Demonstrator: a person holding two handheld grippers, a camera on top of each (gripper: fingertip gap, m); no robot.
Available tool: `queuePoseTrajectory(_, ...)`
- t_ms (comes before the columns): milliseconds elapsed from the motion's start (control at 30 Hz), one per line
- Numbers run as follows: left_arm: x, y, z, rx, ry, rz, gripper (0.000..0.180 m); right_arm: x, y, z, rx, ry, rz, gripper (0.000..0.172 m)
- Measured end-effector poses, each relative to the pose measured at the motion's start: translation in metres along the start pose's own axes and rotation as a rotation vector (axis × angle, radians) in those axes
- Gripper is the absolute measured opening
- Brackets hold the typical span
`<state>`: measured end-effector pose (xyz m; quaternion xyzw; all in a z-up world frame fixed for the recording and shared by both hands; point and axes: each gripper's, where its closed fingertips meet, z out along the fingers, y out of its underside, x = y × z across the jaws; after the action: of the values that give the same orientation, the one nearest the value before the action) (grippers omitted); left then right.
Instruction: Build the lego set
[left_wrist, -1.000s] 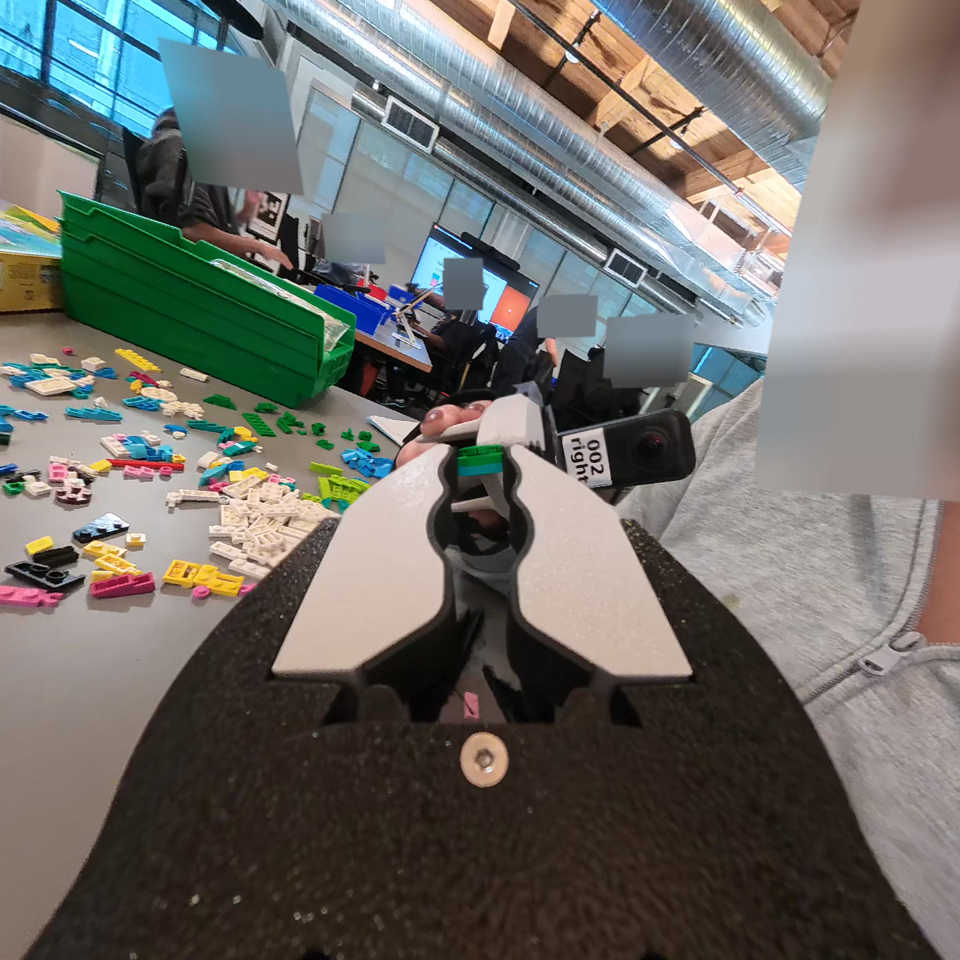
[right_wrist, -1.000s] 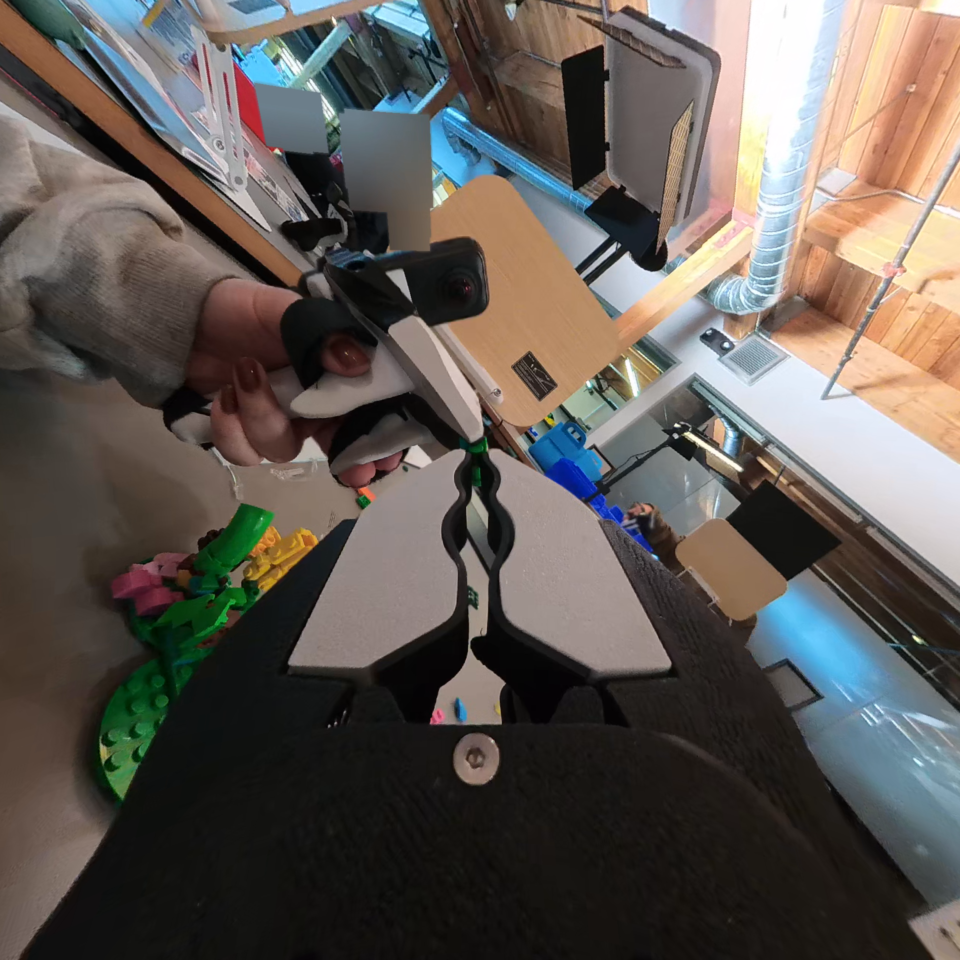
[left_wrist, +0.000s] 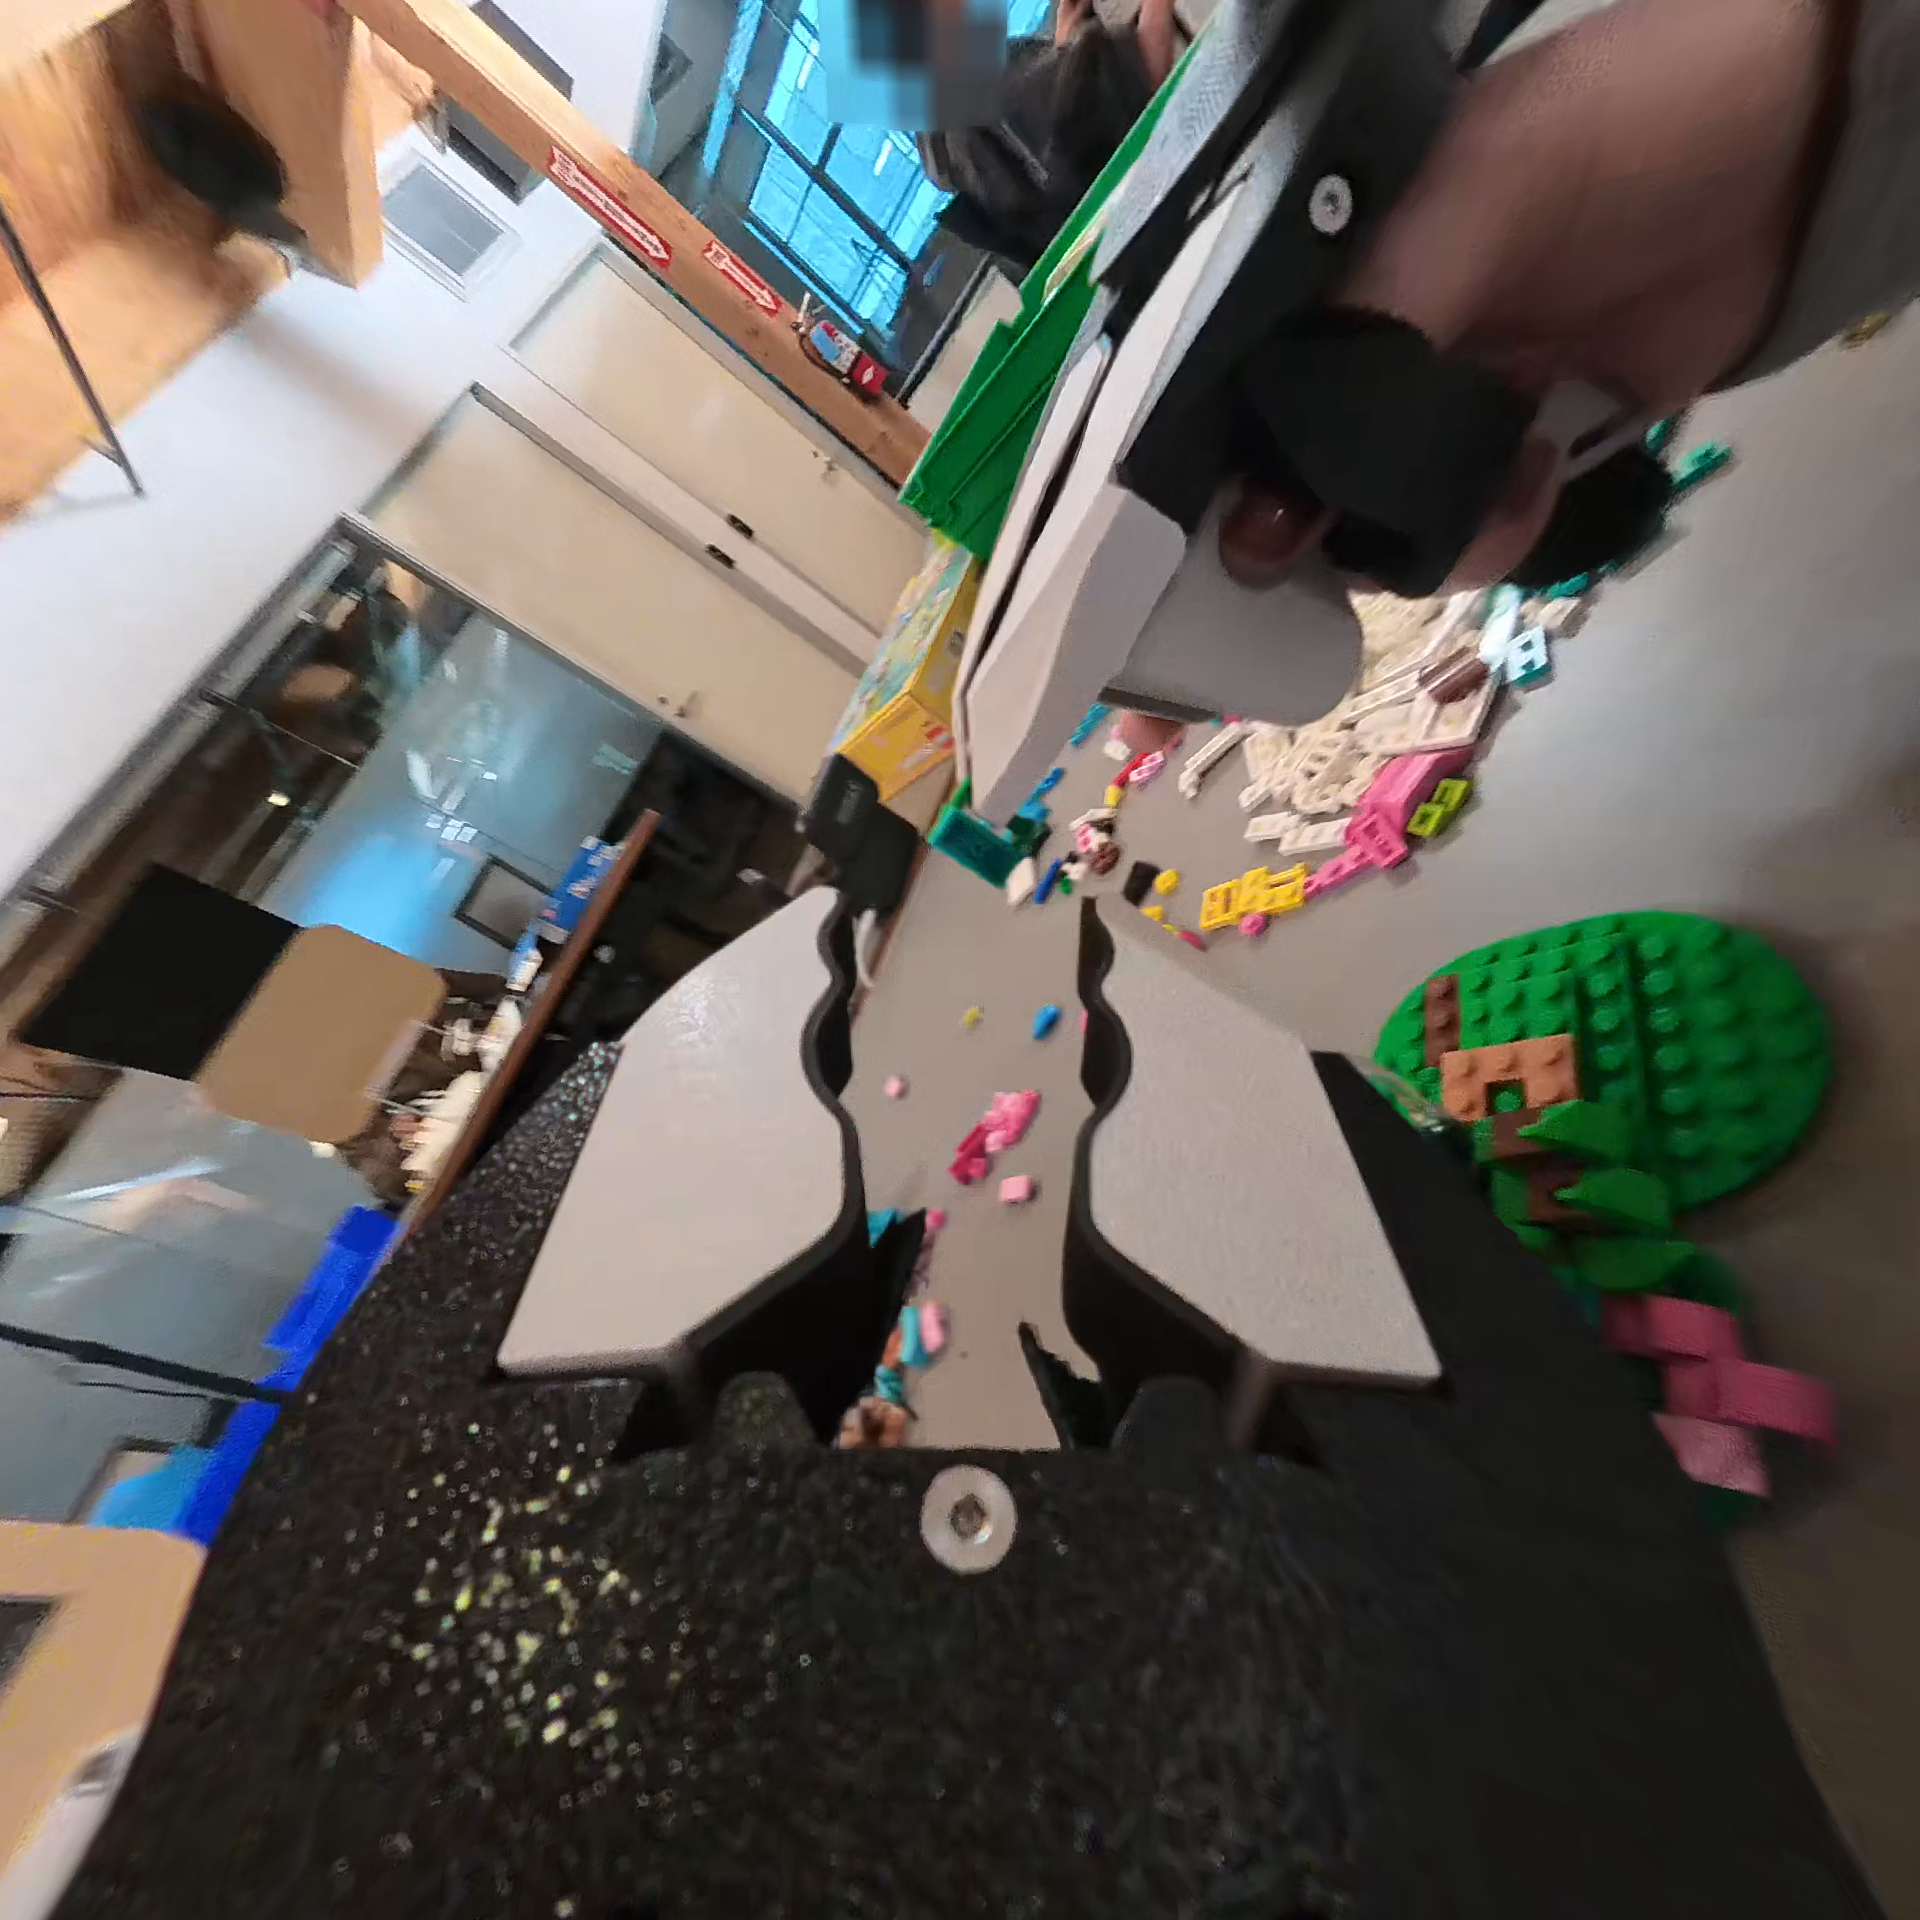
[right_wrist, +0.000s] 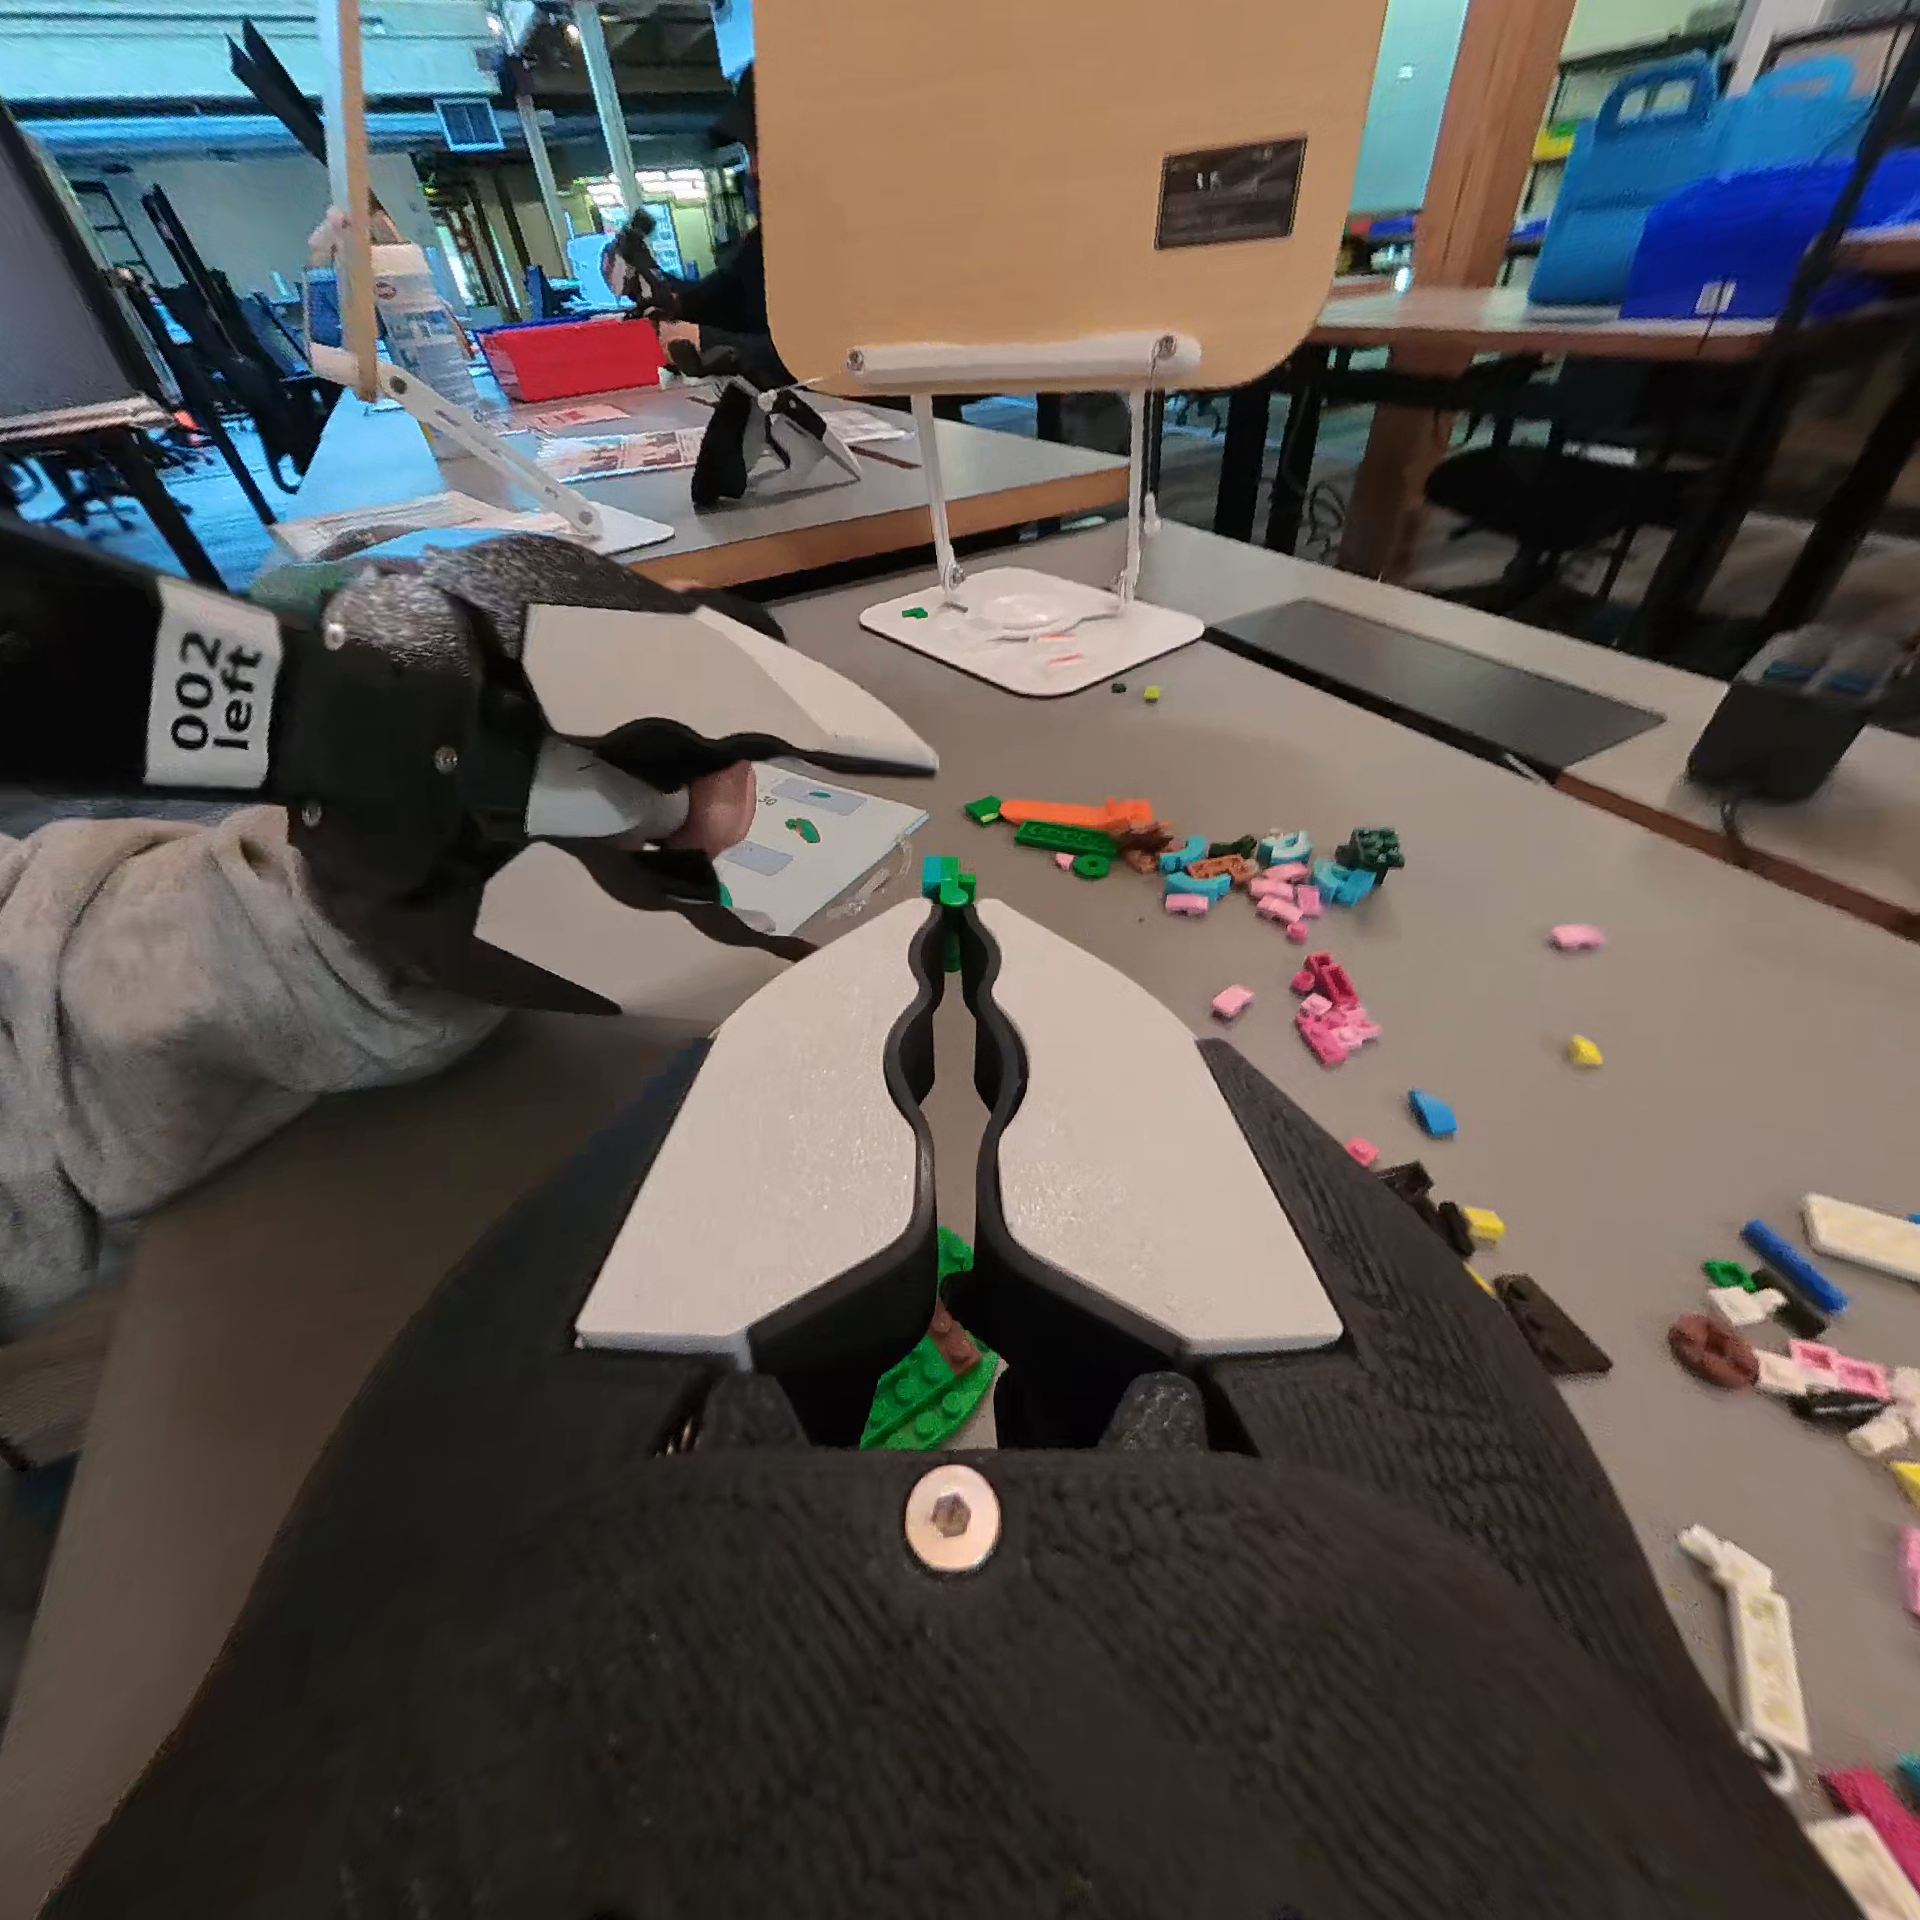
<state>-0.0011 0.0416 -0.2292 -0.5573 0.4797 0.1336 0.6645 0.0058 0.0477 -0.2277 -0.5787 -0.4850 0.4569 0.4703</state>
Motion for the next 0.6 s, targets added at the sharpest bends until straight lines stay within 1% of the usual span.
queuePoseTrajectory(33, -0.001, -0.001, 0.001, -0.003, -0.018, 0.042, 0.041, 0.0, 0.001, 0.001, -0.009, -0.002, 0.012, 0.001)
queuePoseTrajectory(167, 0.002, -0.003, 0.004, -0.02, -0.035, 0.181, 0.035, -0.005, 0.002, 0.005, -0.016, -0.031, 0.079, 0.001)
queuePoseTrajectory(300, 0.004, -0.003, 0.004, -0.042, -0.069, 0.292, 0.02, -0.009, 0.003, 0.008, -0.024, -0.052, 0.113, 0.001)
queuePoseTrajectory(433, 0.003, -0.001, 0.003, -0.063, -0.079, 0.315, 0.017, -0.01, 0.003, 0.009, -0.024, -0.054, 0.119, 0.001)
queuePoseTrajectory(600, 0.004, -0.001, 0.002, -0.075, -0.044, 0.282, 0.016, -0.01, 0.003, 0.01, -0.019, -0.066, 0.15, 0.0)
